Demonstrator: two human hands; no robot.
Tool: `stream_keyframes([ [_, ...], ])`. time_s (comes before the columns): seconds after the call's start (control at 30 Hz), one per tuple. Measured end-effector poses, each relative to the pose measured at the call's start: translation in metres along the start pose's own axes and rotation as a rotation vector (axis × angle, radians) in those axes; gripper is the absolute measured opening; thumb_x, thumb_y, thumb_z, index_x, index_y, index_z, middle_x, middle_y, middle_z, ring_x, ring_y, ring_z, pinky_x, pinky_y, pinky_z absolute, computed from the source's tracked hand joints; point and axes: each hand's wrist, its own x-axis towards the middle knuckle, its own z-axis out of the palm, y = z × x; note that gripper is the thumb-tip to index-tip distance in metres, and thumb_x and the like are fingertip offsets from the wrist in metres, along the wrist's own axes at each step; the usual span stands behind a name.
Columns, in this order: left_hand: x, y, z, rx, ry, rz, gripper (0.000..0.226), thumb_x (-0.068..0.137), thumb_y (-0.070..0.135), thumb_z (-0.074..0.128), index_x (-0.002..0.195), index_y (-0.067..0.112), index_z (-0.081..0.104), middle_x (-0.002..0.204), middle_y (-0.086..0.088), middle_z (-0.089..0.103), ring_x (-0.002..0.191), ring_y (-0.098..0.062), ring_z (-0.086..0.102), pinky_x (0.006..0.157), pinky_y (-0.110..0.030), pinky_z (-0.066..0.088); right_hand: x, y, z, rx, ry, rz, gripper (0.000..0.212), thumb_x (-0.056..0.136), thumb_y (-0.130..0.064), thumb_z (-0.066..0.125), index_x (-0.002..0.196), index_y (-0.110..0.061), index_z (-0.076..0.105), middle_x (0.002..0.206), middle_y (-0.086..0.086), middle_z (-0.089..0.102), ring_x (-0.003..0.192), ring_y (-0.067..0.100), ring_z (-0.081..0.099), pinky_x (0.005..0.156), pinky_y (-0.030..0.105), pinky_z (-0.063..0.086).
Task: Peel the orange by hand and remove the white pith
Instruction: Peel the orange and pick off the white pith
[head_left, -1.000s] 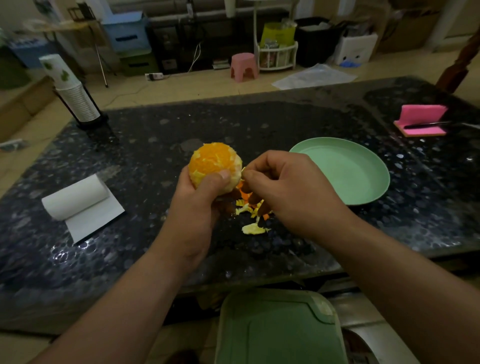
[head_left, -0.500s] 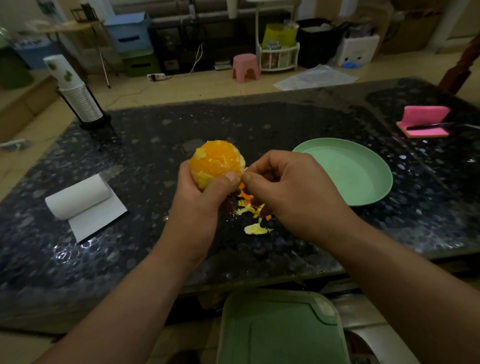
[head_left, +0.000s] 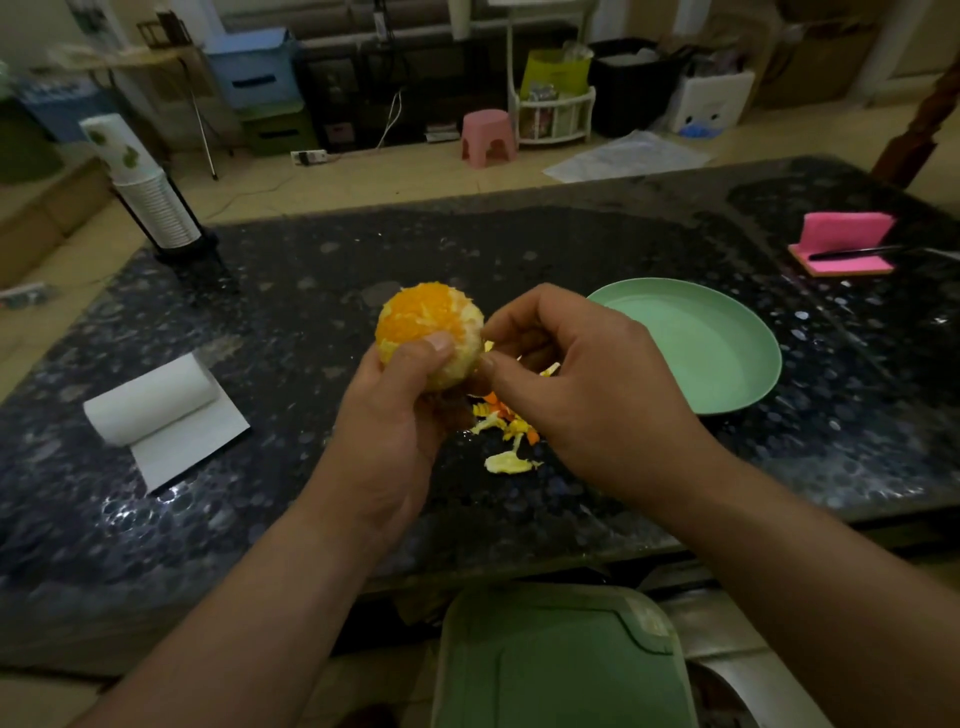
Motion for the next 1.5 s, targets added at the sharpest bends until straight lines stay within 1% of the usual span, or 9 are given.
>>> stream_keyframes([
  [0.1,-0.001,0.0,-0.001,0.039,-0.001,0.001,0.063,0.087,0.036,0.061,0.139,0.0,0.056,0.114,-0.017,0.073,0.09,-0.019,0.069,0.065,-0.027,0.054,0.0,-0.001,0.0,-0.082,0.027,-0.082,0.014,0.096,-0.027,0.078,0.108,-0.025,0.073,0.089,-0.013,0.072,0.083,0.007,0.068,0.068,0.022,0.057],
  [0.3,0.0,-0.003,-0.003,0.188,0.03,0.05,0.07,0.079,0.046,0.071,0.137,0.009,0.056,0.107,-0.007,0.074,0.089,-0.02,0.072,0.069,-0.031,0.051,0.003,0.005,0.001,-0.323,0.03,-0.261,0.009,0.099,-0.029,0.071,0.102,-0.021,0.073,0.089,-0.007,0.072,0.076,0.015,0.065,0.066,0.043,0.056],
  [0.57,0.002,-0.003,-0.003,0.242,0.033,0.067,0.078,0.072,0.053,0.072,0.136,0.014,0.056,0.109,-0.006,0.075,0.09,-0.018,0.074,0.069,-0.028,0.054,0.006,0.006,0.004,-0.454,0.045,-0.351,0.012,0.096,-0.024,0.062,0.088,-0.016,0.066,0.078,-0.003,0.063,0.065,0.02,0.055,0.056,0.043,0.049],
  [0.87,0.0,-0.006,-0.001,0.169,0.017,0.032,0.066,0.079,0.042,0.071,0.135,0.008,0.058,0.108,-0.007,0.072,0.091,-0.021,0.069,0.077,-0.041,0.052,0.005,0.005,0.006,-0.357,0.085,-0.31,0.011,0.09,-0.016,0.066,0.081,-0.016,0.059,0.074,-0.005,0.055,0.064,0.016,0.047,0.055,0.039,0.043],
  [0.97,0.0,-0.005,-0.001,0.12,0.007,0.006,0.058,0.088,0.034,0.062,0.137,0.003,0.057,0.109,-0.01,0.071,0.094,-0.023,0.069,0.077,-0.04,0.053,0.003,0.004,0.006,-0.292,0.087,-0.281,0.012,0.091,-0.016,0.068,0.082,-0.016,0.061,0.073,-0.004,0.056,0.064,0.014,0.048,0.055,0.037,0.044],
  [1.13,-0.001,-0.003,0.001,0.033,-0.016,-0.038,0.064,0.087,0.033,0.06,0.139,-0.003,0.055,0.111,-0.013,0.069,0.093,-0.024,0.067,0.072,-0.033,0.055,0.002,0.004,0.005,-0.196,0.09,-0.249,0.011,0.089,-0.014,0.071,0.082,-0.016,0.063,0.073,-0.006,0.056,0.064,0.013,0.051,0.056,0.034,0.045],
  [1.3,-0.002,0.0,0.002,-0.058,-0.02,-0.051,0.062,0.09,0.034,0.056,0.14,-0.002,0.056,0.121,-0.018,0.067,0.101,-0.03,0.061,0.074,-0.036,0.049,0.002,0.007,0.003,-0.188,0.106,-0.214,0.012,0.089,-0.014,0.071,0.082,-0.016,0.062,0.072,-0.005,0.057,0.064,0.015,0.052,0.056,0.04,0.047],
  [1.43,0.0,0.005,-0.002,-0.119,-0.058,-0.082,0.057,0.088,0.037,0.055,0.133,0.003,0.062,0.119,-0.019,0.067,0.089,-0.022,0.066,0.063,-0.027,0.052,0.003,0.009,-0.001,-0.149,0.097,-0.159,0.007,0.094,-0.018,0.069,0.088,-0.018,0.065,0.074,-0.006,0.061,0.067,0.015,0.058,0.059,0.043,0.051],
  [1.5,0.0,0.007,-0.003,-0.134,-0.071,-0.085,0.06,0.088,0.038,0.055,0.136,0.001,0.06,0.118,-0.018,0.067,0.086,-0.021,0.067,0.064,-0.027,0.05,0.002,0.008,0.0,-0.11,0.089,-0.119,0.005,0.099,-0.019,0.067,0.095,-0.021,0.068,0.078,-0.01,0.064,0.07,0.014,0.062,0.061,0.036,0.052],
])
